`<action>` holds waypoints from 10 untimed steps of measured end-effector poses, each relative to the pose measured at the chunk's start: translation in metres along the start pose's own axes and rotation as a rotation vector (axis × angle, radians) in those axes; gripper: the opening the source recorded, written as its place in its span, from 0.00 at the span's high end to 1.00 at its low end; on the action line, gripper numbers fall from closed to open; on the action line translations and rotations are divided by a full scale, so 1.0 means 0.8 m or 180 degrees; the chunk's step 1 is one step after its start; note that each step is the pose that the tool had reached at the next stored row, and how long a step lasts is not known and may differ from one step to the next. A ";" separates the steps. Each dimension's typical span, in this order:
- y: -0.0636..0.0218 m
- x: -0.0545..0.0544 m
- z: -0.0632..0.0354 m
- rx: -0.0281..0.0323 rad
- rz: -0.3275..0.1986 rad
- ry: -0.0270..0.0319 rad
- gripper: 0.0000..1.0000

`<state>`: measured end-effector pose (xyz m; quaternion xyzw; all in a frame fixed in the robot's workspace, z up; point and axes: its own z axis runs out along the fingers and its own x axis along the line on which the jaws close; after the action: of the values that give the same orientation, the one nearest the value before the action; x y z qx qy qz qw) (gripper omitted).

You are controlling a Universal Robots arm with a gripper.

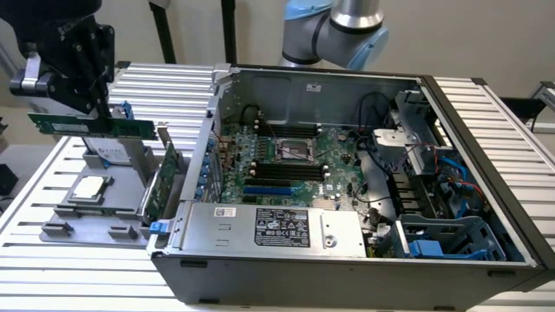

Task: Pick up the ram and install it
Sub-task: 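Pick up the ram and move it above insertion slot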

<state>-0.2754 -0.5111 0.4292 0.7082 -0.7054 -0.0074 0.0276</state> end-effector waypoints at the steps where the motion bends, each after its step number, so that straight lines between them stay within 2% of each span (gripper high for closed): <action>1: -0.006 0.000 -0.002 0.0000 0.0000 0.0000 0.86; 10: -0.056 0.000 -0.013 0.0000 0.0000 0.0000 0.86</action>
<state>-0.2300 -0.5108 0.4375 0.7083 -0.7054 -0.0074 0.0276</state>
